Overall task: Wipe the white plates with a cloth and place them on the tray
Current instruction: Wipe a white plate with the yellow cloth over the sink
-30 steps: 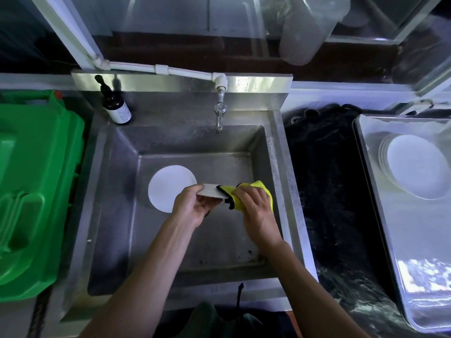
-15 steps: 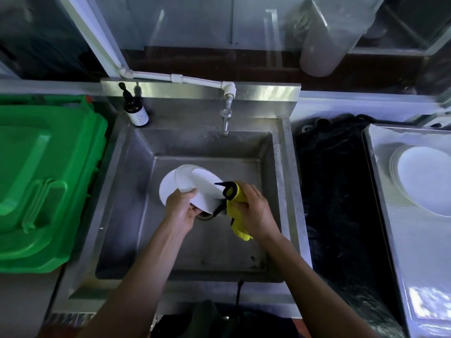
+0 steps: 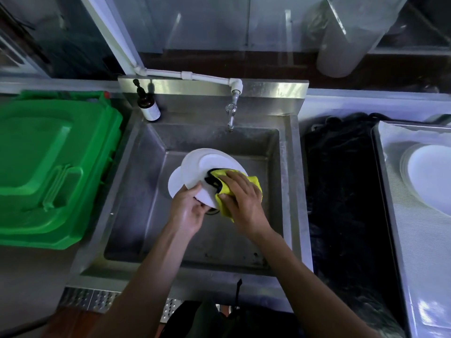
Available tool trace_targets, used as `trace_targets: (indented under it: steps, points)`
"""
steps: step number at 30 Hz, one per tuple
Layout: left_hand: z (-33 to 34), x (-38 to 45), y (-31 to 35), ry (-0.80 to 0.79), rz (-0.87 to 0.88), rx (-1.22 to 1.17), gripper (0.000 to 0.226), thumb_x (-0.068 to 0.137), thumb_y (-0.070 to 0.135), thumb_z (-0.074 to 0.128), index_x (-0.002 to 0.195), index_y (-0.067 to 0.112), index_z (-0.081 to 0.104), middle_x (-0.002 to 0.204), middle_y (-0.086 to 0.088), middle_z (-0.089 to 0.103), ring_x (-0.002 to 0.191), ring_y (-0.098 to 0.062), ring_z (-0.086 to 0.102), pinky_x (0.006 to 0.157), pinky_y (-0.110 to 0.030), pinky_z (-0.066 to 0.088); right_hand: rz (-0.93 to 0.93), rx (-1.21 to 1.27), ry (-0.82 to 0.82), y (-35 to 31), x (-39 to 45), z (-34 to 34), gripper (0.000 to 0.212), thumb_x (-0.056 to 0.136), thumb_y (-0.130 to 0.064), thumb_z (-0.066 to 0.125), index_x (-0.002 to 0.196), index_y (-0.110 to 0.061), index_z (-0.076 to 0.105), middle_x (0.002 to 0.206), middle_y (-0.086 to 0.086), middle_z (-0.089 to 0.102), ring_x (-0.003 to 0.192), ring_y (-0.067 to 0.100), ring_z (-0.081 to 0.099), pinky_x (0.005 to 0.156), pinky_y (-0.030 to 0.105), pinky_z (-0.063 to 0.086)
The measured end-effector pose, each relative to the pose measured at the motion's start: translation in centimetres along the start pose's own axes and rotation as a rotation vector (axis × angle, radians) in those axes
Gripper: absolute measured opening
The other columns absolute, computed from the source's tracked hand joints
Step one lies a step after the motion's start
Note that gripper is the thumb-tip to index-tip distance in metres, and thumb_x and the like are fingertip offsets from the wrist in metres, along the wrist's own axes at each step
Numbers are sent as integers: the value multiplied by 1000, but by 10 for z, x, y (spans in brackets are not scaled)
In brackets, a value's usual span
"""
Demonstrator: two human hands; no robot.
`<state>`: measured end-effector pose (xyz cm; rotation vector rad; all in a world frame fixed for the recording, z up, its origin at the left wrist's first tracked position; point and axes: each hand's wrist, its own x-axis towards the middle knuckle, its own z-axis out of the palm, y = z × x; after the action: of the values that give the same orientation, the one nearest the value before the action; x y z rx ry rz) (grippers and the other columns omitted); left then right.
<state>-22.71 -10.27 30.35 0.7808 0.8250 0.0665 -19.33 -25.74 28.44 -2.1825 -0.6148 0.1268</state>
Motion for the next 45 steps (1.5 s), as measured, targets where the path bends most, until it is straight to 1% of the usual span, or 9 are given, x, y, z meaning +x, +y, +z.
trace_targets:
  steps: [5, 8, 12, 14, 19, 23, 28, 32, 45]
  points:
    - [2, -13, -9, -29, 17, -10, 40, 102, 10, 52, 141, 1, 55, 128, -19, 67, 102, -26, 70, 81, -37, 60, 61, -56, -102, 3, -13, 6, 45, 106, -41, 41, 150, -36, 39, 161, -10, 29, 153, 14, 10, 114, 69, -4]
    - [5, -20, -12, -21, 25, 6, 42, 104, 15, 49, 144, 4, 53, 132, -16, 65, 102, -24, 69, 76, -33, 57, 48, -81, -143, -2, -24, 11, 50, 104, -49, 32, 153, -38, 32, 163, -11, 23, 153, 17, 5, 116, 71, -3]
    - [6, -22, -17, -21, 41, -33, 42, 105, 12, 46, 145, 2, 51, 143, -19, 58, 122, -28, 61, 98, -37, 51, -7, -134, -144, -6, -36, 14, 56, 102, -58, 15, 155, -42, 25, 165, -13, 17, 154, 16, 0, 119, 64, -4]
    - [6, -25, -18, -29, 38, -27, 41, 105, 13, 47, 145, 3, 52, 143, -19, 59, 125, -30, 61, 99, -39, 51, 4, -151, -130, -3, -36, 13, 54, 102, -57, 16, 154, -43, 27, 165, -12, 18, 154, 17, 2, 120, 64, -2]
    - [4, -27, -22, -38, 25, -46, 41, 101, 12, 55, 141, 3, 55, 129, -20, 67, 104, -30, 72, 71, -38, 61, 99, -122, -70, 11, -33, 8, 48, 103, -51, 29, 149, -41, 37, 162, -6, 24, 153, 22, 8, 118, 67, 9]
    - [-1, -25, -20, -74, 35, -42, 52, 90, 15, 66, 139, 4, 56, 130, -18, 68, 115, -34, 69, 77, -43, 61, 184, -13, -30, 32, -26, 2, 46, 106, -48, 32, 149, -36, 38, 161, -1, 25, 150, 25, 16, 119, 58, 19]
    - [-18, -20, -17, -167, 26, -20, 39, 91, 8, 62, 130, 10, 63, 131, -14, 68, 119, -32, 67, 86, -46, 61, 221, 124, -45, 48, -11, -7, 45, 105, -46, 38, 149, -37, 35, 160, -4, 25, 147, 24, 18, 118, 54, 26]
    - [-22, -21, -14, -224, -1, 50, 45, 89, 4, 60, 134, 7, 60, 127, -11, 69, 116, -30, 67, 79, -44, 62, 238, 147, -42, 52, 4, -13, 50, 105, -39, 44, 153, -33, 31, 160, -4, 26, 145, 25, 20, 119, 50, 26]
    - [-22, -26, -14, -305, -82, 338, 49, 75, 1, 70, 124, 3, 66, 122, -17, 71, 109, -33, 69, 81, -42, 61, 51, -154, -144, 33, 37, -31, 48, 104, -36, 43, 152, -35, 35, 155, -5, 33, 140, 26, 27, 113, 56, 25]
